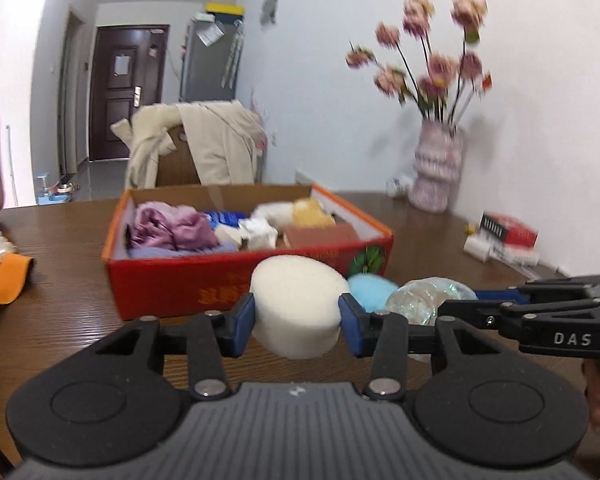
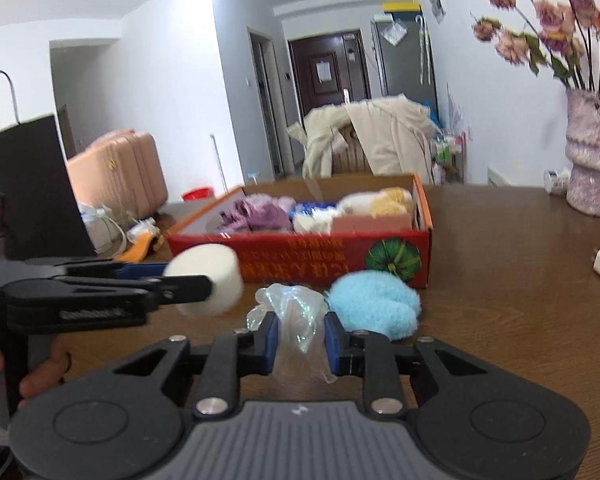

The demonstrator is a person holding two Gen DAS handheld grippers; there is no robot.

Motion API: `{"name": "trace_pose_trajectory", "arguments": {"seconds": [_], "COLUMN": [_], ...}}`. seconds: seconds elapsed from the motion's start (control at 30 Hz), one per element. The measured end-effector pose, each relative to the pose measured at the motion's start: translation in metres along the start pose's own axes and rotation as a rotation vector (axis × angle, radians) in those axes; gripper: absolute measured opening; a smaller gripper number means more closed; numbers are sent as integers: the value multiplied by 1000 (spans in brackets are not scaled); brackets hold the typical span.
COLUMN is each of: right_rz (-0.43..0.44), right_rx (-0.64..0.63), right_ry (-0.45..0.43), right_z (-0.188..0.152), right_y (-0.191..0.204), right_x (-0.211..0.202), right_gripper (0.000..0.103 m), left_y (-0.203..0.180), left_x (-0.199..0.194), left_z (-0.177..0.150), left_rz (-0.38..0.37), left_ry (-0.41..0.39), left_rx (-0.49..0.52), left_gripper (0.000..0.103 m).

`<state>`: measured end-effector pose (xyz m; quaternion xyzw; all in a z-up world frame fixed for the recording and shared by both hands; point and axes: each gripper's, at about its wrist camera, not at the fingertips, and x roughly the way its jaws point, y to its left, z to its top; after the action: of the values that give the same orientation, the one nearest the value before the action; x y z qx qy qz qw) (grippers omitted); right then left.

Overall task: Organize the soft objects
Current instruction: 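Carry the plastic bag and round sponge into the box and release both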

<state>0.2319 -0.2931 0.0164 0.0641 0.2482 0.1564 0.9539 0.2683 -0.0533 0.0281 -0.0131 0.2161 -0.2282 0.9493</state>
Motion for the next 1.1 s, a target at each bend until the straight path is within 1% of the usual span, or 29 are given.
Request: {"name": "trace_pose_trajectory", "arguments": {"seconds": [0.2,0.33,0.47,0.6,0.7,0.8,0.83,0.9,0.97,1.03,1.1], "right_rz": [15,17,11,8,12,4,-7,-44,-74,-90,-96], "right_rx": [-23,-36,-55,-70,-60,-43,-44,-41,-28,-30,-33], "right_ry": [-23,-29,-46,-60,-64,-30,-11,19,53,95,149], "right_z": [9,15,30,58,90,121,128,141,148,149,147], "right_y": [14,19,17,8,-7,-26,-32,-44,-54,-62,-67], "right_x": [-3,0,6,28,60,106,124,158,188,216,239], "right_gripper": [24,23,23,23,23,24,24,23,24,24,24], "left_y": [8,16,33,63,83,99,103,108,107,107,110], "left_x": [-18,-20,-3,34,74,116,127,152,171,187,197], "left_z": [4,11,30,63,86,97,98,96,90,81,73], "left_rz": [23,15,31,64,85,116,115,110,116,117,115], "left_ry": [-20,-41,-54,-37,-16,27,43,81,116,163,208], "left_rx": [-16,-35,-56,-136,-174,-191,-194,-194,-158,-130,-125], "left_gripper": [46,46,46,46,46,46,46,47,48,48,48]}}
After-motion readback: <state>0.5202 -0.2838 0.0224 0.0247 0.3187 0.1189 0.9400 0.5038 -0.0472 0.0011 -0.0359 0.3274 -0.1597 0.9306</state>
